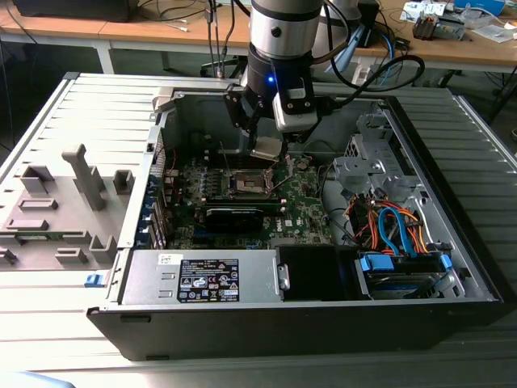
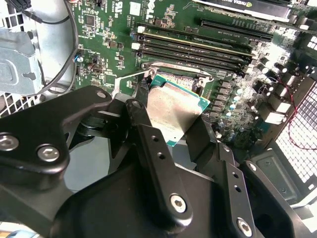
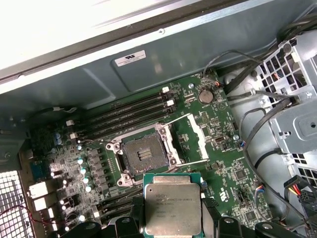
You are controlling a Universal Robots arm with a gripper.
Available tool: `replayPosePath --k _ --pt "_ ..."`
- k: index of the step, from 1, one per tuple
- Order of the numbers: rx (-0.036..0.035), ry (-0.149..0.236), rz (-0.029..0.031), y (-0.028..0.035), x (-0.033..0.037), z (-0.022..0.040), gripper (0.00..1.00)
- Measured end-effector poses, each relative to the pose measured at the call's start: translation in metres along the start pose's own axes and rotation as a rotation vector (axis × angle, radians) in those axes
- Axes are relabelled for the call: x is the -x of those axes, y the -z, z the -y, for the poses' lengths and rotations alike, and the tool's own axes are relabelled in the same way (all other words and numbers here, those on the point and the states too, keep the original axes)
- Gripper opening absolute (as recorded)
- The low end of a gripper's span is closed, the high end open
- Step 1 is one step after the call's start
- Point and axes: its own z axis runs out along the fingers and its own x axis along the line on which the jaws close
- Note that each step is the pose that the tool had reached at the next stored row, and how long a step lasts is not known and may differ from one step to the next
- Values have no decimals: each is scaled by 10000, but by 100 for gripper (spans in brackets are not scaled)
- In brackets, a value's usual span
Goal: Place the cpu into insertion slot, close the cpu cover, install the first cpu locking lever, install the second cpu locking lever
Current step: 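Place the cpu into insertion slot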
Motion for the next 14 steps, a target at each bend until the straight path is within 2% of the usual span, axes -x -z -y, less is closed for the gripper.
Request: replayPosePath --k 14 --pt "4 -152 12 -1 0 0 55"
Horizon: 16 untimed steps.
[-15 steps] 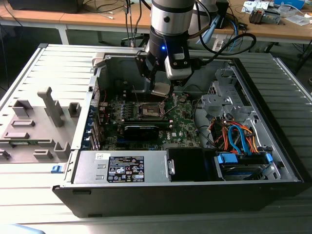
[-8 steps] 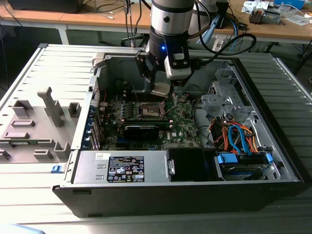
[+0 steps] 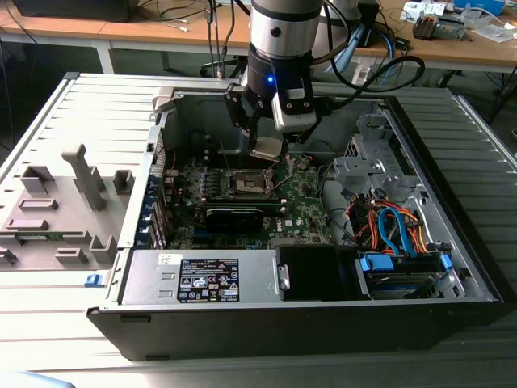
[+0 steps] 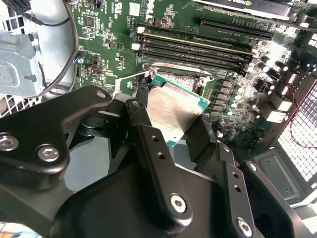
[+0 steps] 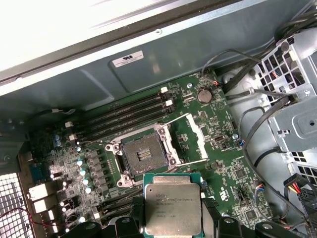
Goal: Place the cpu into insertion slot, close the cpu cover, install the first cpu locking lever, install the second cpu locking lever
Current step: 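Place the cpu into insertion slot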
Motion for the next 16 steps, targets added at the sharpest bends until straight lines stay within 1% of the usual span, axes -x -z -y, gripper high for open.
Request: replayPosePath --k 16 --pt "2 -205 17 0 0 0 55"
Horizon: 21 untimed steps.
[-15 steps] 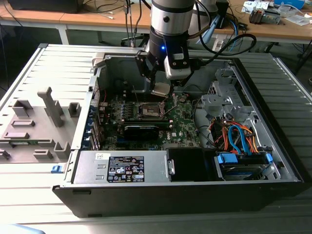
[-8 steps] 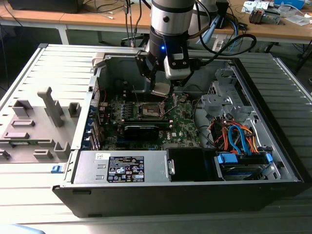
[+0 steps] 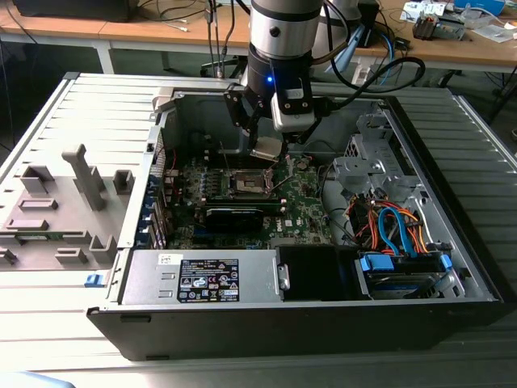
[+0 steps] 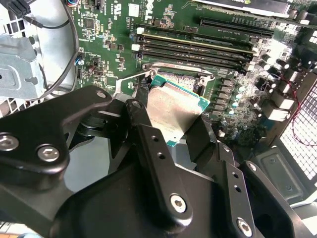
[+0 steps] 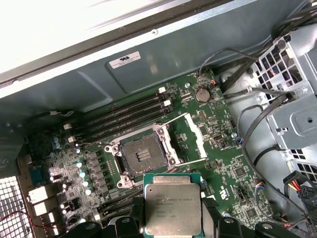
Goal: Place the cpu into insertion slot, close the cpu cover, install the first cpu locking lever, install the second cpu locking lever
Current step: 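Place the cpu into insertion slot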
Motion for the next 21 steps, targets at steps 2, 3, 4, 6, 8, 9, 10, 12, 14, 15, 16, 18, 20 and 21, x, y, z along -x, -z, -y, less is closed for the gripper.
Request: replayPosePath --k 2,3,4,6,8,9,10,12,14,15,16,18,20,21 --pt "1 -32 3 0 0 0 55" --pt "1 -42 3 0 0 0 55" --pt "1 -52 4 0 0 0 55" --pt "2 -86 7 -1 0 0 55" --pt "3 -107 9 -1 0 0 55" --pt "3 -116 10 -1 0 0 55" --pt "3 -125 10 -1 0 0 55" --pt "4 -154 12 -1 0 0 55" --pt "5 -169 14 -2 0 0 55" --pt "4 -183 15 -2 0 0 55" --pt "4 -195 16 -2 0 0 55" --pt "4 -211 18 -2 0 0 55" --pt "5 -226 19 -2 0 0 55" --pt "5 -233 20 -2 0 0 55"
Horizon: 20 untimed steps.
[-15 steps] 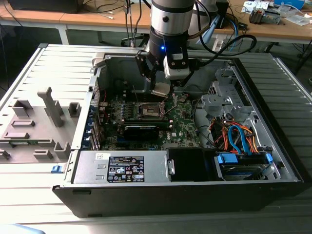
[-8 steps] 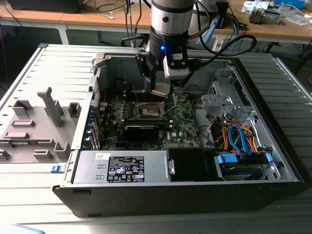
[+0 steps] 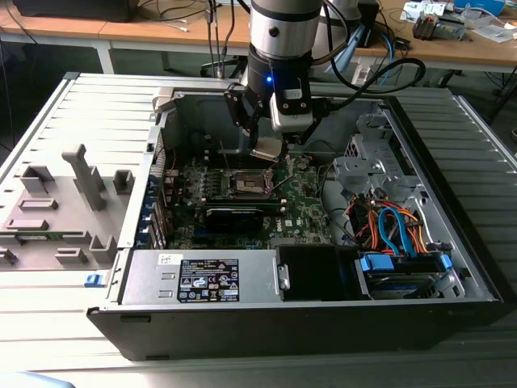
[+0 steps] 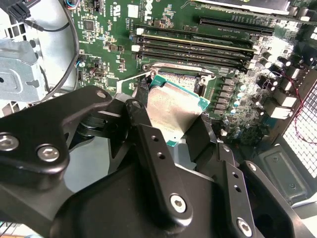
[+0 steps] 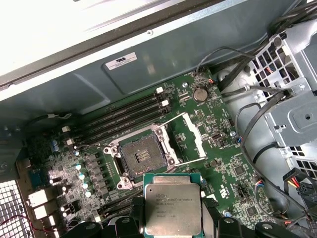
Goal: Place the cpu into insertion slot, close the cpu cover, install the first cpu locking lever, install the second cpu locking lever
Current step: 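Place the cpu into insertion slot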
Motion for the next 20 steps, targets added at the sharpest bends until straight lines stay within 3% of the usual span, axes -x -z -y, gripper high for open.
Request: replayPosePath --k 20 --pt "3 -179 14 -1 0 0 55"
